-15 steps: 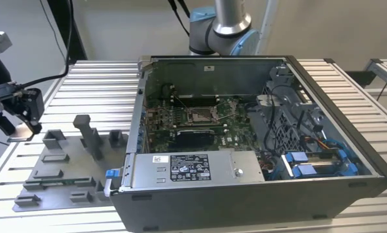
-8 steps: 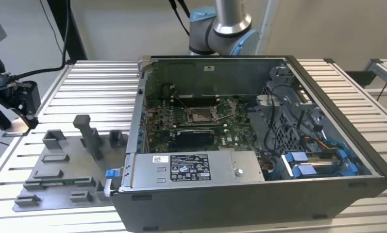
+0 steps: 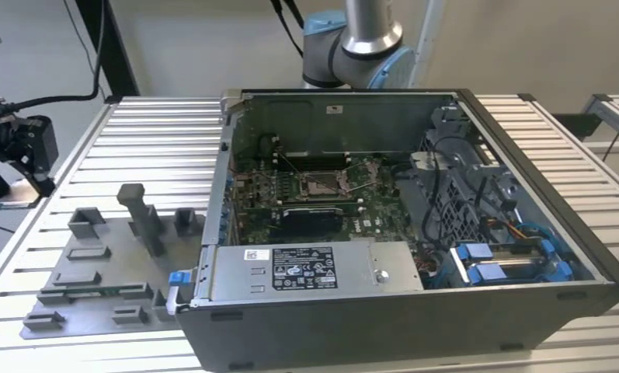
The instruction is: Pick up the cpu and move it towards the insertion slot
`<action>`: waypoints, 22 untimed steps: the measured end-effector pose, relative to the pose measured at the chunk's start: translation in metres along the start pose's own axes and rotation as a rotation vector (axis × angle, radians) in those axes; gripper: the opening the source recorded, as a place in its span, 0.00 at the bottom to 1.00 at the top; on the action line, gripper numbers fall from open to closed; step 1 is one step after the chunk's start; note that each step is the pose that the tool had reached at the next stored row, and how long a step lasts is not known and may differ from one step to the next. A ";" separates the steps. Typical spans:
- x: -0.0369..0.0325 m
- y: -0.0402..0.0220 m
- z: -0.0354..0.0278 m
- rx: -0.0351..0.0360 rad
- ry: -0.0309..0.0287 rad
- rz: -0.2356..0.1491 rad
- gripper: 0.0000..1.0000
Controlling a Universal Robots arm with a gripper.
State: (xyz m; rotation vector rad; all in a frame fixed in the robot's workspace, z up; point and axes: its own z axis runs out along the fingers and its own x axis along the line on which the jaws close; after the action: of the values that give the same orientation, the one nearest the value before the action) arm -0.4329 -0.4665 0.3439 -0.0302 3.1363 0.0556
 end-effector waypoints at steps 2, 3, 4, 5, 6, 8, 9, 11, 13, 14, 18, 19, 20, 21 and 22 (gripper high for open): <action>0.0000 0.0002 -0.0040 0.0000 0.0000 0.000 0.00; 0.0000 0.0002 -0.0059 0.0000 0.0000 0.000 0.00; -0.0001 0.0003 -0.0080 0.0000 -0.0001 0.000 0.00; 0.0000 0.0004 -0.0103 0.0000 0.0000 0.000 0.00; -0.0001 0.0004 -0.0123 0.0000 0.0000 0.000 0.00; -0.0001 0.0006 -0.0169 0.0001 0.0001 0.000 0.00; -0.0001 0.0007 -0.0189 0.0000 0.0000 0.000 0.00; -0.0001 0.0008 -0.0226 0.0000 0.0000 0.000 0.00; -0.0001 0.0009 -0.0259 0.0000 0.0000 0.000 0.00; -0.0002 0.0010 -0.0277 0.0001 0.0001 0.000 0.00; -0.0002 0.0013 -0.0347 -0.0001 0.0000 0.000 0.00; -0.0002 0.0013 -0.0365 0.0000 0.0000 0.000 0.00; -0.0002 0.0014 -0.0383 0.0000 0.0000 0.000 0.00; -0.0002 0.0014 -0.0401 0.0000 0.0001 0.000 0.00; -0.0002 0.0015 -0.0419 0.0001 0.0000 0.000 0.00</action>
State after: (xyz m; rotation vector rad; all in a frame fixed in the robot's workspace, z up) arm -0.4329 -0.4665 0.3858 -0.0302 3.1363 0.0556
